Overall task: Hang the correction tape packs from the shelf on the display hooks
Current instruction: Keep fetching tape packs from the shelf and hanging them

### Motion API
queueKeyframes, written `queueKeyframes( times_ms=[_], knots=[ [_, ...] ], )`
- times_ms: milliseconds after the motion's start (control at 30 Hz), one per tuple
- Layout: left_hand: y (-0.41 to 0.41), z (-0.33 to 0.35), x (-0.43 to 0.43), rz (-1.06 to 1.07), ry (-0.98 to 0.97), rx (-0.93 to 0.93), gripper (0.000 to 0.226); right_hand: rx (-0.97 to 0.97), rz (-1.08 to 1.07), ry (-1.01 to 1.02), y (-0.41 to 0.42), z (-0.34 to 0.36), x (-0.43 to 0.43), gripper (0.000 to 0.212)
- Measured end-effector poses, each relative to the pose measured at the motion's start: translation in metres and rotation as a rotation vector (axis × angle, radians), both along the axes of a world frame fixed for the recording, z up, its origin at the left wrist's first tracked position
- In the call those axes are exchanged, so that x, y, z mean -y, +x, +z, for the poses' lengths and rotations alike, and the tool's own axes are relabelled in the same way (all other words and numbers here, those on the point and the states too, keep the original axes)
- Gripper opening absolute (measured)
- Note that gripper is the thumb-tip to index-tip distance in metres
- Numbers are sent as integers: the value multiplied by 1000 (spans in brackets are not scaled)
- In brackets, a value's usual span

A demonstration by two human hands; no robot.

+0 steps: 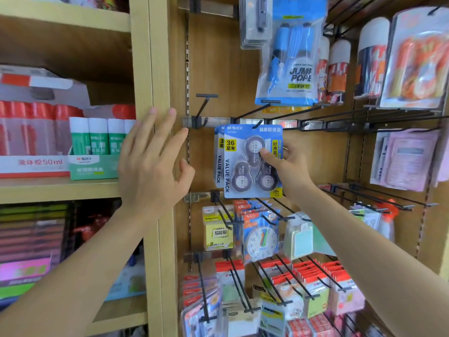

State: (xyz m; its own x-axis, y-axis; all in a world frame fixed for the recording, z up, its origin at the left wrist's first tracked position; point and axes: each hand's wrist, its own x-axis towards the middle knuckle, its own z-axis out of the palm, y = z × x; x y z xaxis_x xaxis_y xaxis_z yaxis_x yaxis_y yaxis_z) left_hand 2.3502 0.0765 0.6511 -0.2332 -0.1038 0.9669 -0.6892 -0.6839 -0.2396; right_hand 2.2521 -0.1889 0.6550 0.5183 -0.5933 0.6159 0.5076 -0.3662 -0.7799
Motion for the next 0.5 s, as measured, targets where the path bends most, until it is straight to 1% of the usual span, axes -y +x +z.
queueKeyframes(
  times_ms=[233,400,500],
  knots=[
    [-2,0,0,1,-2,-12,44,-109,-142,-102,32,17,15,38],
    [-3,-2,0,-5,6,-24,43,-133,-169,-118,47,19,19,38],
    [-2,-3,1,-5,9,-14,41,-178,-242,-85,53,18,18,44]
  ],
)
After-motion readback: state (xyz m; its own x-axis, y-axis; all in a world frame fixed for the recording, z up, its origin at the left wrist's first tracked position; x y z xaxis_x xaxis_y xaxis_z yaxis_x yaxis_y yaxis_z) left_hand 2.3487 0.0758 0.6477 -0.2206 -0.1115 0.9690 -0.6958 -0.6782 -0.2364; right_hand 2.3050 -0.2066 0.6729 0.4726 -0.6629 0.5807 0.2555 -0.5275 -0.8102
